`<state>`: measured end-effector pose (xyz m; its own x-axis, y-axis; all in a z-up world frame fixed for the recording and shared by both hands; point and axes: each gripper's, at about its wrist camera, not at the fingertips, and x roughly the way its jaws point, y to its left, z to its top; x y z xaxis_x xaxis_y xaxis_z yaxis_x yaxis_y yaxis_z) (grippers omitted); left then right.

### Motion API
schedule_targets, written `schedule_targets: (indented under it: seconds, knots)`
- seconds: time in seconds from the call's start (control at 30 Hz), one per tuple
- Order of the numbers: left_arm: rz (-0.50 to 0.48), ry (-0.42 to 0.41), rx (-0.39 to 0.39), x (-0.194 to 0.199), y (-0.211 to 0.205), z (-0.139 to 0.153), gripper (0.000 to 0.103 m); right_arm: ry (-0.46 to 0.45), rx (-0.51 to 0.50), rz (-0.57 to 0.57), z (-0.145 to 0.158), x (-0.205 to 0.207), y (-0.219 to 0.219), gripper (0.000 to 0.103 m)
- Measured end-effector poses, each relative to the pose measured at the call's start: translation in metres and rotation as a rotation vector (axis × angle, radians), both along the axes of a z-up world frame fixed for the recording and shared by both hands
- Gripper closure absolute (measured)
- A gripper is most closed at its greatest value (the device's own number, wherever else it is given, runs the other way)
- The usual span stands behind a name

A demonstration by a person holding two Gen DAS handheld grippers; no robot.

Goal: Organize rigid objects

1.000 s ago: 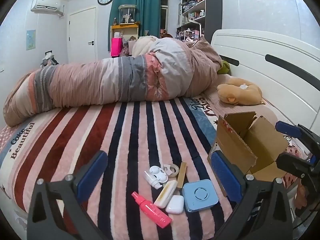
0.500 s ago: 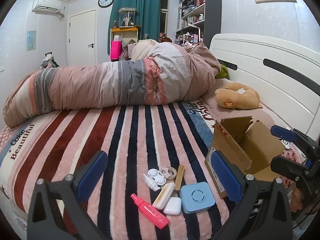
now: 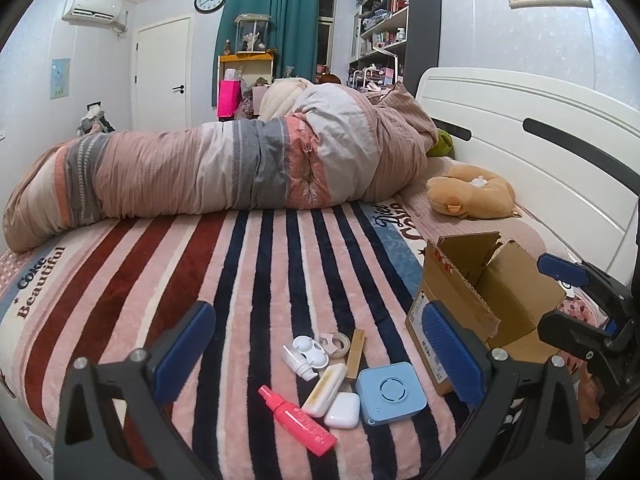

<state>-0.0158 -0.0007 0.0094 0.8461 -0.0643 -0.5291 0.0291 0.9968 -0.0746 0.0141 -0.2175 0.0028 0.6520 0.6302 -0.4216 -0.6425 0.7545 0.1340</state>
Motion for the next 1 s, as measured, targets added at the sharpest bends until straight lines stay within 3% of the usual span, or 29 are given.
schedule_targets:
  seconds: [0.77,0.87,1.0]
  knots:
    - [-0.012,-0.01,-0.013,-0.0003,0.004,-0.0019,0.0,0.008,0.011,-0.007,-0.0019,0.0022,-0.0034,0.0]
    - [-0.008,-0.009,-0.009,-0.0012,0.0047,-0.0022,0.0,0.011,0.009,-0.004,-0.0032,0.0027,-0.0021,0.006]
    - [-0.008,-0.008,-0.01,-0.0004,0.0054,-0.002,0.0,0.016,0.007,0.001,-0.005,0.003,0.0005,0.006]
